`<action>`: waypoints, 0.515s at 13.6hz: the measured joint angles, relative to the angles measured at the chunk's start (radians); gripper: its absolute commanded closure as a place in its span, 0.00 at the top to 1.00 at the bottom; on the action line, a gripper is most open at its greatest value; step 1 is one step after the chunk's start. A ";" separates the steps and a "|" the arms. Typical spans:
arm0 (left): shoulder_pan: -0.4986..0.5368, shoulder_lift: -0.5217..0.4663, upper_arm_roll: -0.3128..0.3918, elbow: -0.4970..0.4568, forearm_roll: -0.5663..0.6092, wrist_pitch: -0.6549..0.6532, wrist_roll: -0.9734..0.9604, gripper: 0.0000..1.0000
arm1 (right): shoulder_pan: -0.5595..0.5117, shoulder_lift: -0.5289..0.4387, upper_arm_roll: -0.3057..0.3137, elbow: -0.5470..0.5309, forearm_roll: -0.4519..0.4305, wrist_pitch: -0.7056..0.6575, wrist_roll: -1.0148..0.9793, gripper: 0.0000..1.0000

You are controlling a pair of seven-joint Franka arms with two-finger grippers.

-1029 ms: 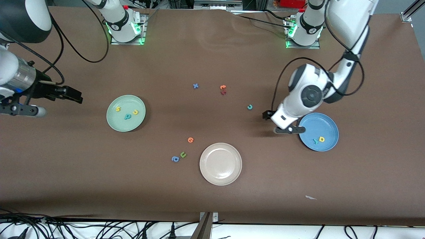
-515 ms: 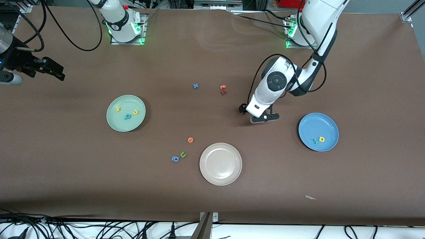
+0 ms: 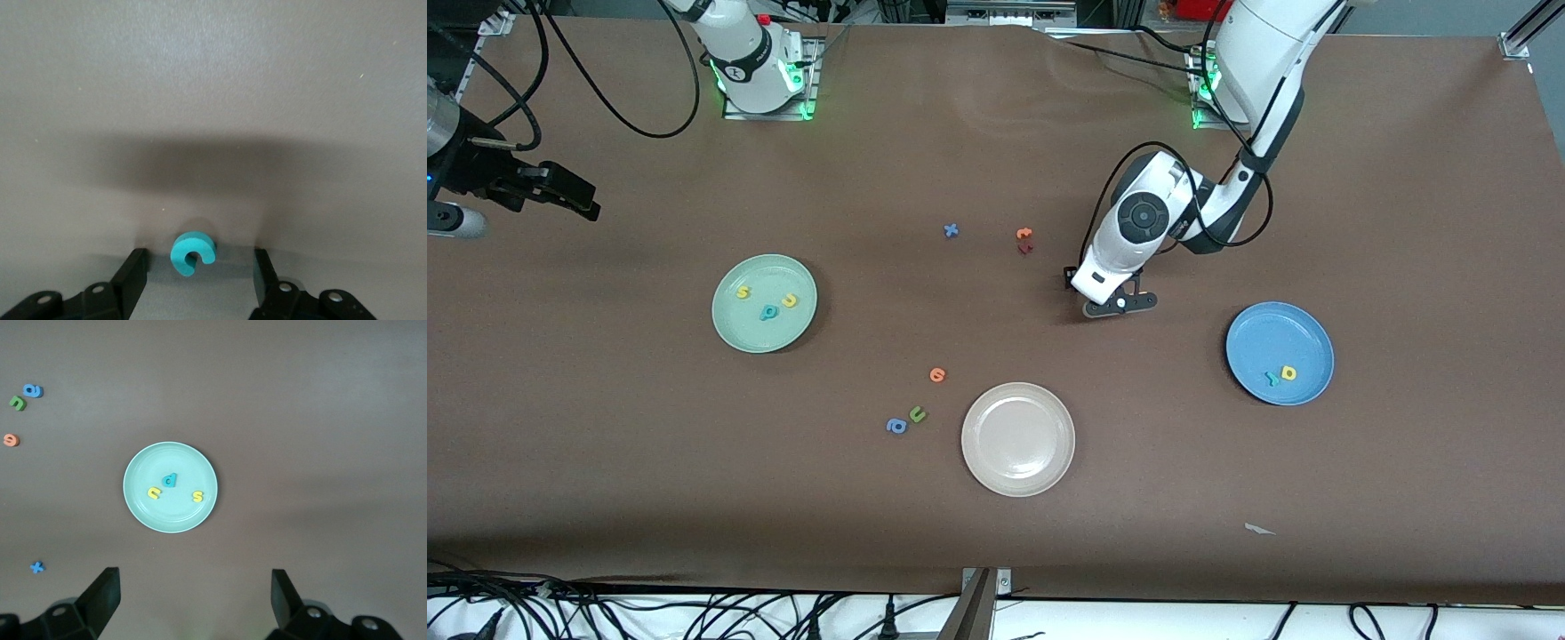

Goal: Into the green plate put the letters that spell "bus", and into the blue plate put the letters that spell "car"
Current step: 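Grasp the teal c letter with the left gripper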

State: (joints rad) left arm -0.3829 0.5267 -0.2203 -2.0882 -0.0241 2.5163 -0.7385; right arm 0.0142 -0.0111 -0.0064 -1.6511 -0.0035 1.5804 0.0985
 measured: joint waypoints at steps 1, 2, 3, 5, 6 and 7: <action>0.000 -0.001 0.001 0.000 0.000 0.000 0.000 0.60 | -0.001 0.003 -0.004 0.000 0.005 0.000 -0.012 1.00; 0.000 -0.001 0.001 0.000 0.000 0.000 0.000 0.58 | -0.001 0.004 -0.005 0.000 0.007 0.000 -0.019 1.00; 0.000 -0.002 0.001 0.000 0.000 0.000 0.000 0.57 | -0.001 0.004 -0.004 0.000 0.007 0.000 -0.021 1.00; 0.000 -0.003 0.001 0.001 0.000 0.000 0.000 0.51 | -0.001 0.004 -0.003 0.000 0.007 0.000 -0.024 1.00; 0.000 -0.003 0.002 0.001 0.000 0.000 0.000 0.48 | 0.000 0.004 -0.002 0.000 0.007 0.000 -0.026 1.00; 0.000 -0.004 0.002 0.002 0.000 0.000 0.000 0.45 | 0.000 0.004 -0.001 0.000 0.007 0.001 -0.026 1.00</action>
State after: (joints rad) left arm -0.3830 0.5231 -0.2187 -2.0866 -0.0240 2.5166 -0.7385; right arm 0.0140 -0.0074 -0.0077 -1.6509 0.0037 1.5814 0.0724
